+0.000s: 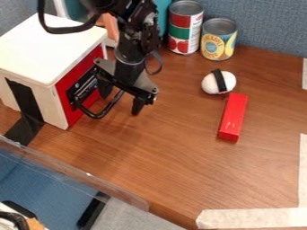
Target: Open the drawer
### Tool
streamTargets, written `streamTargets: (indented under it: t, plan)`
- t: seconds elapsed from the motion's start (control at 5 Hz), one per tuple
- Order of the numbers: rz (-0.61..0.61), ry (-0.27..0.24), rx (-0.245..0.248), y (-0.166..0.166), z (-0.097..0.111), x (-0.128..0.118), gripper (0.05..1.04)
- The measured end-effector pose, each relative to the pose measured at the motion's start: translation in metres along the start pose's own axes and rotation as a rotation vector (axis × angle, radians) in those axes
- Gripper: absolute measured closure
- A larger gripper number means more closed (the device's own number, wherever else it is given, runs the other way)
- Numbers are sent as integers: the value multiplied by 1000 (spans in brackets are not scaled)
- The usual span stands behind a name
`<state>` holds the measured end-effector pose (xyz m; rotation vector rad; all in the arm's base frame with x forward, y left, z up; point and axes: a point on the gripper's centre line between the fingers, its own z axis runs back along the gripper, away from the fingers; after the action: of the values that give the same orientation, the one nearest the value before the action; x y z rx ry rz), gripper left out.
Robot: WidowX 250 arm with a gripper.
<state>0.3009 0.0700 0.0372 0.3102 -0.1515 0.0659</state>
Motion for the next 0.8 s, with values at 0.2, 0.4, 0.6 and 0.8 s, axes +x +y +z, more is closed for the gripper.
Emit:
streamTargets:
  t: [0.2,0.4,0.6,0.8]
  plan:
    - [35,25,-19,-4,1,-4,415]
    - [59,54,-39,-7,5,-9,709]
    - [70,77,-58,-10,7,-11,914]
    - [54,85,-69,-19,10,-11,973]
